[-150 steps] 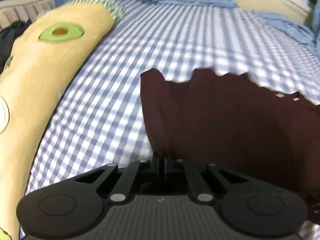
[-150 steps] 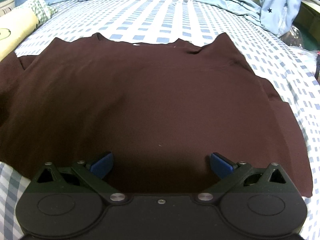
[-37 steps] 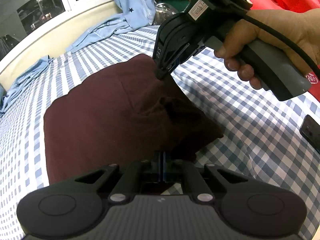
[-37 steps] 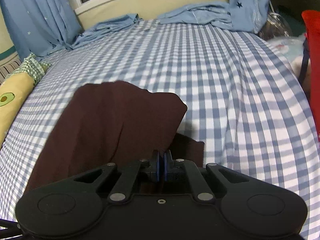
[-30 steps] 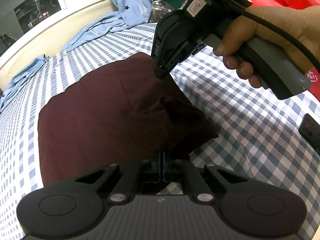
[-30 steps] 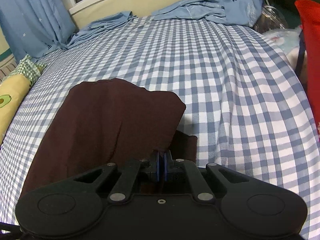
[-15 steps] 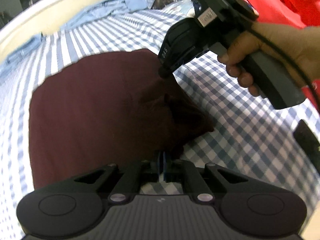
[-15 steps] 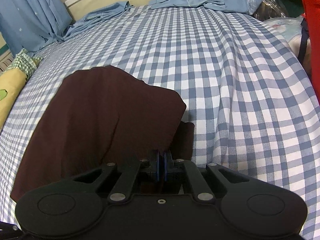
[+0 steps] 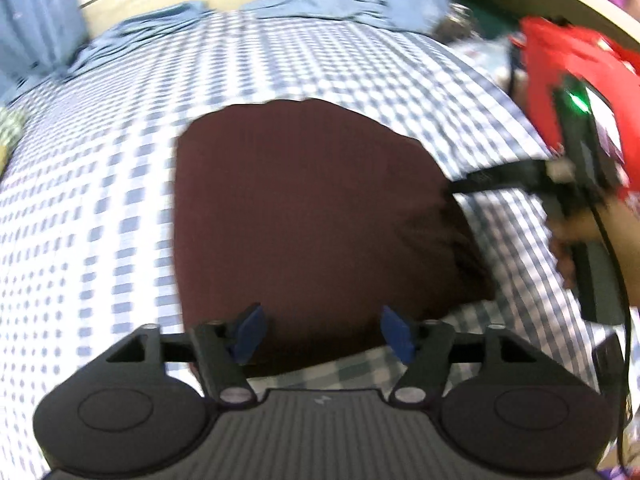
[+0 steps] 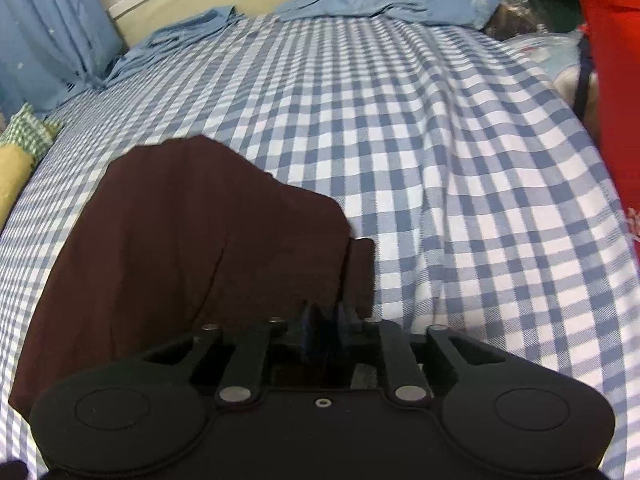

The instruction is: Fold small clothes

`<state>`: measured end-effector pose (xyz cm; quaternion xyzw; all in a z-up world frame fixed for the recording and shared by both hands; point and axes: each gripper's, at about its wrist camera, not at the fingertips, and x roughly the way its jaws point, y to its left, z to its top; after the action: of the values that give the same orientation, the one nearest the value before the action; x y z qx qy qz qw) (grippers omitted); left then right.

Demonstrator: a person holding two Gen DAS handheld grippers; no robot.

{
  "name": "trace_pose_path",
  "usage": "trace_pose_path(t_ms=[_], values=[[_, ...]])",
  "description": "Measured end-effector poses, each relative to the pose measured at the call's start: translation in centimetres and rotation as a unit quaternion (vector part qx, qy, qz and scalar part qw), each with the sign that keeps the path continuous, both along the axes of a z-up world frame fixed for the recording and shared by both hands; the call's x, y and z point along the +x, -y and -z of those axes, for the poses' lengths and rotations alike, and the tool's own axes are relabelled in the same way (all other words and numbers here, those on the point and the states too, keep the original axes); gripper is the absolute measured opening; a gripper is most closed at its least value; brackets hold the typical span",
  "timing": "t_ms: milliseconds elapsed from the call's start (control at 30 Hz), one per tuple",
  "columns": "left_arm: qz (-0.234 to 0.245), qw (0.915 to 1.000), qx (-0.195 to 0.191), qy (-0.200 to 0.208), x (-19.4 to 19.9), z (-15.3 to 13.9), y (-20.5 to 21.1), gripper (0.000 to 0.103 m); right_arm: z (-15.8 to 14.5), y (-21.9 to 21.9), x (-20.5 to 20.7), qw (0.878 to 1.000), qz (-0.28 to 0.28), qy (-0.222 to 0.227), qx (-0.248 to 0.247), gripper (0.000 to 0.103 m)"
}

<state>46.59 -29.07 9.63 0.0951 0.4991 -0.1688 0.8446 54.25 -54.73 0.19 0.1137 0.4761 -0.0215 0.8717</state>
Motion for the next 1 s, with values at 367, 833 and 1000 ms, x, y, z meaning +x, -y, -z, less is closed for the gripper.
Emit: trace_pose_path(t_ms=[367, 833, 1000], values=[[-0.071, 0.9975, -0.004, 0.004, 1.9, -4.1, -4.7, 0.098, -5.0, -1.6, -5.0, 0.997, 0.043, 0.057, -0.009, 0.062], [-0.086, 0.9960, 0.001, 0.023, 1.9, -5.6, -8.2, 0.102, -10.9, -5.7, -10.7, 0.990, 0.075, 0.121, -0.010, 0.100], [-0.099, 0.9946, 0.024, 0.019, 2.4, -5.2, -9.1, 0.102, -11.2, -7.0, -11.4, 0.990, 0.073, 0.120, -0.015, 0.102]])
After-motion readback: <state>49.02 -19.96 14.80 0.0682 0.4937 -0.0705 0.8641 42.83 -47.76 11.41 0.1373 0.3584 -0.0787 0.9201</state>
